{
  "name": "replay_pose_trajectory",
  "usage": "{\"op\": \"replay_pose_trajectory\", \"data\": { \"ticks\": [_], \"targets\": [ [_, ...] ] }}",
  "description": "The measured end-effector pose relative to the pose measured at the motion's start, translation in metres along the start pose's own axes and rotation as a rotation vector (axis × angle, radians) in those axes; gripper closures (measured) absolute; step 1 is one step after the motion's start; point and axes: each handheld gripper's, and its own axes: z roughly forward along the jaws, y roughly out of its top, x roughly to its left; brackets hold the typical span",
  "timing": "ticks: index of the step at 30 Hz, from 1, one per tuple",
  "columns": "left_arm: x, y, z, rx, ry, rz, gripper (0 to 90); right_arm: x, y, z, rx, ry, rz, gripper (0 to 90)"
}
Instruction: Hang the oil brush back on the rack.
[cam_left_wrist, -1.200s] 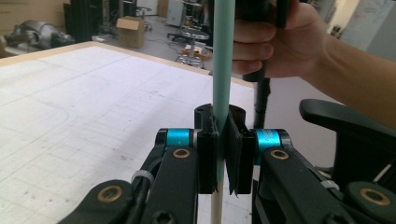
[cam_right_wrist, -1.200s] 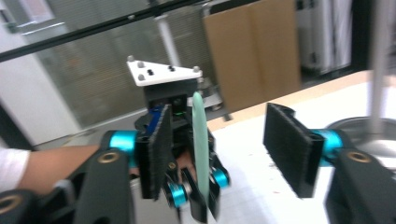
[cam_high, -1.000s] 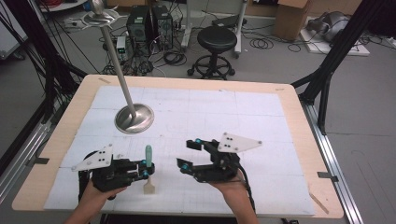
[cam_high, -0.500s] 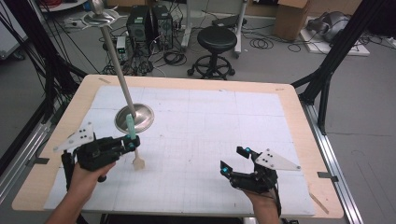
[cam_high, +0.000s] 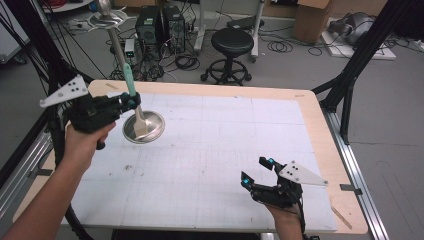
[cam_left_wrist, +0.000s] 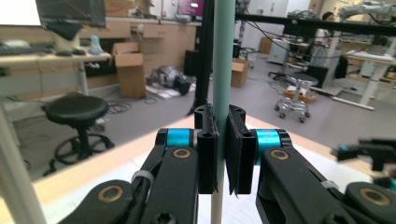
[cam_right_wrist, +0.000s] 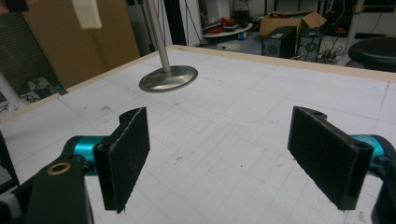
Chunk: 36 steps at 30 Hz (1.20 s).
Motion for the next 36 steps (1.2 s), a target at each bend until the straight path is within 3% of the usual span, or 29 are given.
{"op": "replay_pose_trajectory", "data": {
  "ticks": [3,7,12,19,36],
  "targets": [
    [0.008,0.015,0.006,0.011,0.010,0.002,83.6,0.000,-0.001,0.000,0.007,0.002,0.002,19.8],
    [0.023,0.029,0.015,0.018,0.016,-0.027,83.6,0.000,-0.001,0.002,0.008,0.012,0.001,19.9],
    [0.031,0.036,0.019,0.024,0.044,-0.027,83.6,0.002,-0.002,0.003,0.012,0.024,0.004,19.9],
    [0.041,0.034,0.020,0.025,0.103,-0.053,83.6,0.003,-0.001,0.005,0.012,0.037,-0.002,20.1],
    [0.049,0.034,0.027,0.027,0.129,-0.067,83.6,0.004,-0.001,0.006,0.014,0.047,0.009,20.1]
  ]
}}
